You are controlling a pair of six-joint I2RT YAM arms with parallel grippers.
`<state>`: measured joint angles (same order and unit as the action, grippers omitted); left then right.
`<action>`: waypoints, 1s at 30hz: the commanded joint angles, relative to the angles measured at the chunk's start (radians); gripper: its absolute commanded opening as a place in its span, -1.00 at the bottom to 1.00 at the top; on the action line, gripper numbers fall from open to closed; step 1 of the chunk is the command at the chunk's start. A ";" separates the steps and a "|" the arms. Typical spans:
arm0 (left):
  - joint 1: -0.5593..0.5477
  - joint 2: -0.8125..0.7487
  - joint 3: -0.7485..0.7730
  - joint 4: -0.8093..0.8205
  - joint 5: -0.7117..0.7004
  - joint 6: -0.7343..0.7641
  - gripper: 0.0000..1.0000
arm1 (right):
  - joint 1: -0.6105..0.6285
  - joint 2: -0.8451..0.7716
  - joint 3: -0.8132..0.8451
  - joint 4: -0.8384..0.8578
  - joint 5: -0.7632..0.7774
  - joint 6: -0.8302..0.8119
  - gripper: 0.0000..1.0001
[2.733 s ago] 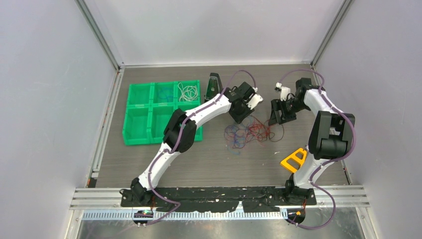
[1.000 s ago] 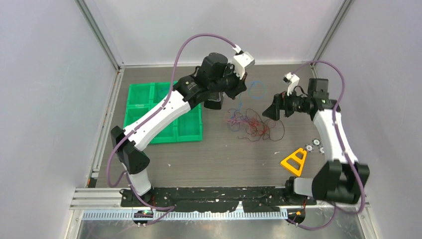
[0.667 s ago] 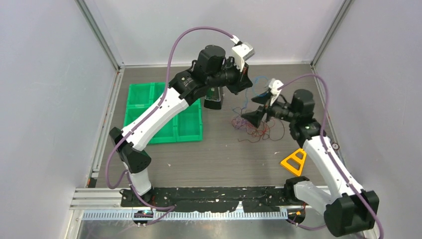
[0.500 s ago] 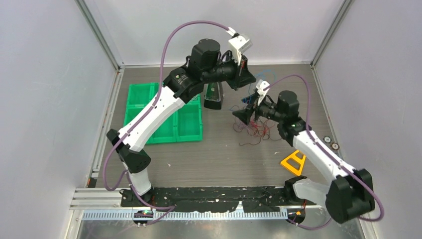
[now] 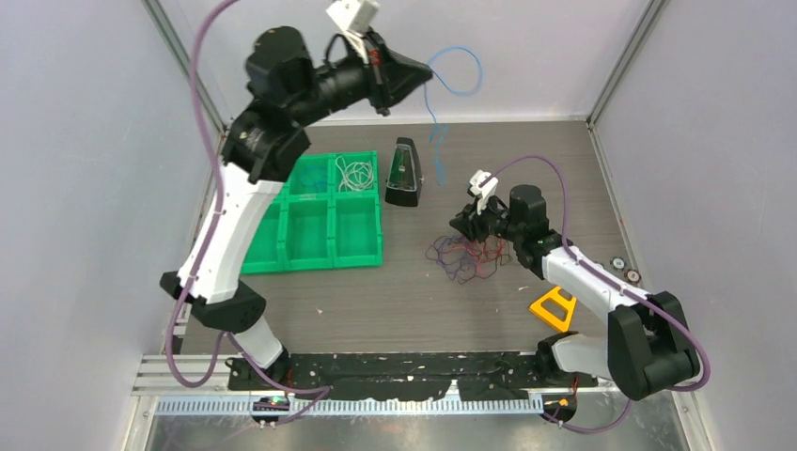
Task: Untangle the cables
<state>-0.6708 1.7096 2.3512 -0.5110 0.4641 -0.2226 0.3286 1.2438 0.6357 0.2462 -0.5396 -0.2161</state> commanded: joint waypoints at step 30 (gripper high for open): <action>0.732 0.065 -0.690 0.073 -0.020 0.439 -1.00 | -0.143 0.022 0.343 -0.618 -0.039 -0.215 0.47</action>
<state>0.0349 1.7531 1.7008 -0.4667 0.4686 0.1154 0.1928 1.2564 0.9138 -0.3447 -0.5671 -0.4133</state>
